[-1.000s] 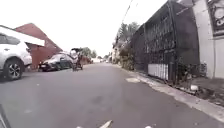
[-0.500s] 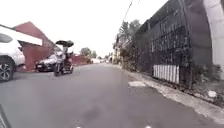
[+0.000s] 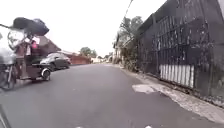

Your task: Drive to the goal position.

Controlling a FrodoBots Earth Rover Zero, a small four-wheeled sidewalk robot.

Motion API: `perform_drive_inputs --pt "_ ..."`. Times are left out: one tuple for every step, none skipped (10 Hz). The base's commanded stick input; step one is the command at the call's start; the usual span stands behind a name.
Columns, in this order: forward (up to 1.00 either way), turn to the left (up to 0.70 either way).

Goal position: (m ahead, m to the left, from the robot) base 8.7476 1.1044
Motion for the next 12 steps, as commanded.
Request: perform_drive_inputs --pt "1.0 0.0" --pt "1.0 0.0" --pt "1.0 0.0" --pt "1.0 0.0" --pt "1.0 0.0" --pt "1.0 0.0" --pt "1.0 0.0" --pt "1.0 0.0" --pt "1.0 0.0" --pt "1.0 0.0" --pt "1.0 0.0" --pt "1.0 0.0"
